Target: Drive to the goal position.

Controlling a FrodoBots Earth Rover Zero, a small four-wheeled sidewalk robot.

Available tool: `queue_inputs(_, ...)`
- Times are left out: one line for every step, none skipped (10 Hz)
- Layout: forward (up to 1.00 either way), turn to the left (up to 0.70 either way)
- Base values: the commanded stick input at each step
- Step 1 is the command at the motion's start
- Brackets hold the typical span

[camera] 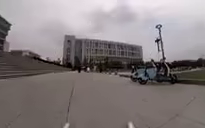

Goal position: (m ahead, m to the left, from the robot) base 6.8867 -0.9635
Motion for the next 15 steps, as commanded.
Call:
queue_inputs(0.85, 0.0)
queue_inputs(0.85, 0.0)
queue_inputs(0.85, 0.0)
queue_inputs(0.85, 0.0)
queue_inputs(0.85, 0.0)
queue_inputs(0.85, 0.0)
queue_inputs(0.85, 0.0)
queue_inputs(0.85, 0.0)
queue_inputs(0.85, 0.0)
queue_inputs(0.85, 0.0)
queue_inputs(0.85, 0.0)
queue_inputs(0.85, 0.0)
queue_inputs(0.85, 0.0)
queue_inputs(0.85, 0.0)
queue_inputs(0.85, 0.0)
